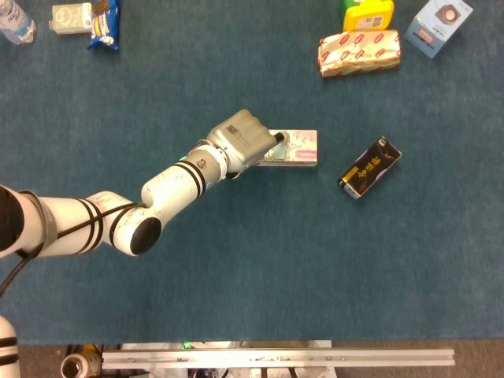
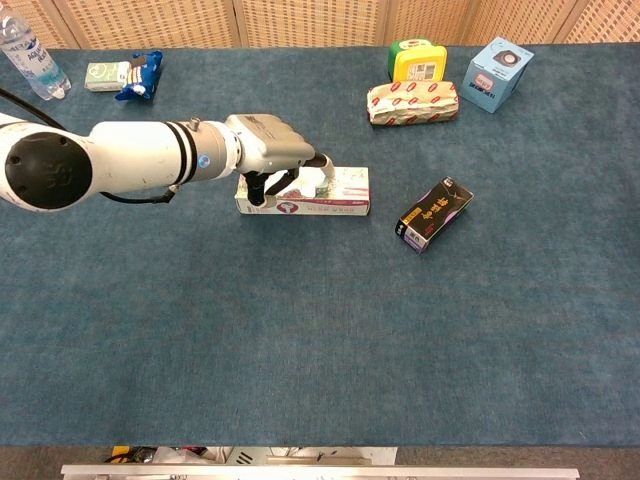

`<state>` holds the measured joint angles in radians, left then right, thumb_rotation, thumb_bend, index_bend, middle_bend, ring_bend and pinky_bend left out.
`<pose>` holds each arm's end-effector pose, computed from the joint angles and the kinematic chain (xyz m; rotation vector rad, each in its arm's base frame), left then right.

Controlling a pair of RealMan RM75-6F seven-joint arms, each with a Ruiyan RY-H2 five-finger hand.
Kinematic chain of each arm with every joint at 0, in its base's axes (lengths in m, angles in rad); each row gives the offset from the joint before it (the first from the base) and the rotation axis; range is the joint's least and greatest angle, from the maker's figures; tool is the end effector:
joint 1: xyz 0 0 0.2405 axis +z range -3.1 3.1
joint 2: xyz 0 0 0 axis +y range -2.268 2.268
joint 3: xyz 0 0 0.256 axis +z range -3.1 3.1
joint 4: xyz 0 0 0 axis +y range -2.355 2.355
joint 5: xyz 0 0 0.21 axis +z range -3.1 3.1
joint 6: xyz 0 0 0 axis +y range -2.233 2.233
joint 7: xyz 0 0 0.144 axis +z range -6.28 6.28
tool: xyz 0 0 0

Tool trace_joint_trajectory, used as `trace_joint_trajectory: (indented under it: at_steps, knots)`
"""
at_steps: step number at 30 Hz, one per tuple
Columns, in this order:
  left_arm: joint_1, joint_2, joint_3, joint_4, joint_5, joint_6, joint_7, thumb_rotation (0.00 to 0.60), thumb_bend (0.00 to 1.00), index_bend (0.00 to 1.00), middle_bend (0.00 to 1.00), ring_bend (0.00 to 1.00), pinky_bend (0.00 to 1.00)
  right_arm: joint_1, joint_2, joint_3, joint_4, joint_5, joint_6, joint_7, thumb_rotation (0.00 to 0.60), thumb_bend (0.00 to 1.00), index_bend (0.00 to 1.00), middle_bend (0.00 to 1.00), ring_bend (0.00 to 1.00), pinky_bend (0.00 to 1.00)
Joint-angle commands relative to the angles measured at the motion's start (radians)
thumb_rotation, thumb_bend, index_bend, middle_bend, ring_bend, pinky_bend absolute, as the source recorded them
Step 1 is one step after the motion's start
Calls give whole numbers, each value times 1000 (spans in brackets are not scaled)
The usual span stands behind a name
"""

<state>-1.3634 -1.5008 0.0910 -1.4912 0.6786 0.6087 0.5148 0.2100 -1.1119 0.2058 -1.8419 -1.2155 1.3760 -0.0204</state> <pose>-0.0540 0.3646 -0.0599 -2.4240 -0.6604 -0.4516 -0.2638 -0.2394 0.1582 1.1806 -1.1152 1.0667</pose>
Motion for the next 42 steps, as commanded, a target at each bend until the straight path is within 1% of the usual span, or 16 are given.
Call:
trace_joint_trajectory:
  at_steps: [1,6,15,25,33,42]
  knots:
    - [-1,3,0,-6,-5,4,0,600,720,110,969,1000,933,-2,1,0,-1,-2,2,3,600,397,393,612,686,864]
    - [4,20,-4,-27,-5,16,-7,600,720,113,969,1000,933,-5,2,-1,-1,-7,4,4,600,397,394,612,686,864]
    - [-2,17,15,-30,-19,14,12,600,720,114,969,1000,933,-6,-1,0,-3,-9,6,0,600,397,394,612,686,864]
    - [0,26,8,-48,-13,24,6,600,720,114,969,1000,933,-11,1,-1,-8,-12,10,-3,600,397,393,612,686,864]
    - [-5,12,17,-30,-28,16,14,600,720,114,968,1000,933,-14,2,0,-6,-13,12,-1,600,397,394,612,686,864]
    - [18,50,6,-43,-19,31,-19,600,720,114,963,1000,933,-17,5,5,-11,-17,20,3,600,397,393,612,686,864]
